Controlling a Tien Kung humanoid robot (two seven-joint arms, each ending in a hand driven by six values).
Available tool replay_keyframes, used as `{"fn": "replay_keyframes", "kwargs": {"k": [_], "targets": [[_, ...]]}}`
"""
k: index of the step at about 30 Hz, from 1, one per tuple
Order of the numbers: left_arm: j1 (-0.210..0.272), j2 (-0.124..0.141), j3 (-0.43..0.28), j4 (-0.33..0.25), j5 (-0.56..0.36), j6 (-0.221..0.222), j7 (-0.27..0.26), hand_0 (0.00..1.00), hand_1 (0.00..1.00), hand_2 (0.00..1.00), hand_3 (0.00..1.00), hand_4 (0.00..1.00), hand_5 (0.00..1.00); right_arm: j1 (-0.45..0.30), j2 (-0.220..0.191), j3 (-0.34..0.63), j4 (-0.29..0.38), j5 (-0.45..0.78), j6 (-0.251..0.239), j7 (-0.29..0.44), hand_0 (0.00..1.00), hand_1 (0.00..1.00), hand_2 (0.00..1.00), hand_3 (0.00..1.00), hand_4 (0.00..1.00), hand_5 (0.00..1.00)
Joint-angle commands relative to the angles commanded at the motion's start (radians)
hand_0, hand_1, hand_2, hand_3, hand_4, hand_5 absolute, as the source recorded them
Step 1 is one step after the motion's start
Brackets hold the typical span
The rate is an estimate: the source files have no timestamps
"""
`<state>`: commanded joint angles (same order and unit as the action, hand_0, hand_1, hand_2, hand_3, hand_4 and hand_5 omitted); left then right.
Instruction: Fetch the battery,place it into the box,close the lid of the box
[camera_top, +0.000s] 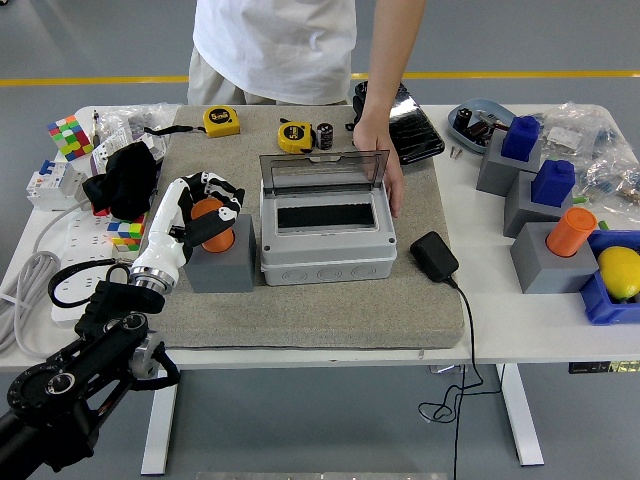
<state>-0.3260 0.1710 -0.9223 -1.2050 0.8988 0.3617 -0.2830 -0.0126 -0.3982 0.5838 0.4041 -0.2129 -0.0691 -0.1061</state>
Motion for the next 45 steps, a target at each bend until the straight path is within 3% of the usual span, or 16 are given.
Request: {"fn": "replay_keyframes", "kwargs": {"k": [10, 11, 18, 25, 31, 36, 45], "targets": [[-0.011, -0.005, 0.009, 0.001, -0.014, 0.014, -0.029, 0.193, 0.109, 0.12, 0.2, 0.406, 0.002, -0.001, 0.001, -0.002, 0.0, 0.001, 0.0, 0.0, 0.624, 0.642, 0.653, 0.588, 0.995, 0.561], [-0.011, -0.005, 0.011, 0.002, -0.013, 0.014, -0.028, 0.147, 0.074, 0.11, 0.193, 0.456, 0.002, -0.001, 0.001, -0.002, 0.0, 0.001, 0.0, 0.0, 0.624, 0.642, 0.653, 0.588, 0.996, 0.561], [-0.005, -0.006, 0.014, -0.004, 0.003, 0.016, -0.027, 0.119, 0.053, 0.1, 0.189, 0.483, 0.002, -0.001, 0.001, -0.001, 0.0, 0.0, 0.001, 0.001, 0.624, 0.642, 0.653, 0.589, 0.996, 0.561], [-0.015, 0.01, 0.001, -0.061, 0.124, 0.035, 0.001, 0.118, 0.046, 0.1, 0.187, 0.483, 0.002, -0.002, 0.0, 0.0, 0.0, 0.001, 0.0, 0.001, 0.624, 0.642, 0.653, 0.589, 0.997, 0.561], [-0.041, 0.039, 0.01, -0.132, 0.289, 0.036, 0.075, 0.115, 0.045, 0.101, 0.185, 0.483, 0.002, -0.002, 0.0, 0.001, 0.001, -0.001, 0.0, 0.001, 0.624, 0.642, 0.653, 0.588, 0.997, 0.561], [-0.084, 0.063, 0.075, -0.204, 0.392, 0.028, 0.171, 0.114, 0.045, 0.101, 0.183, 0.463, 0.002, -0.006, -0.001, -0.003, -0.001, 0.001, 0.0, 0.0, 0.625, 0.642, 0.653, 0.589, 0.998, 0.561], [-0.234, 0.047, 0.275, -0.171, 0.56, 0.088, 0.339, 0.113, 0.047, 0.099, 0.181, 0.417, 0.002, 0.0, -0.001, 0.0, 0.002, -0.002, -0.001, 0.001, 0.624, 0.642, 0.653, 0.589, 0.998, 0.561]]}}
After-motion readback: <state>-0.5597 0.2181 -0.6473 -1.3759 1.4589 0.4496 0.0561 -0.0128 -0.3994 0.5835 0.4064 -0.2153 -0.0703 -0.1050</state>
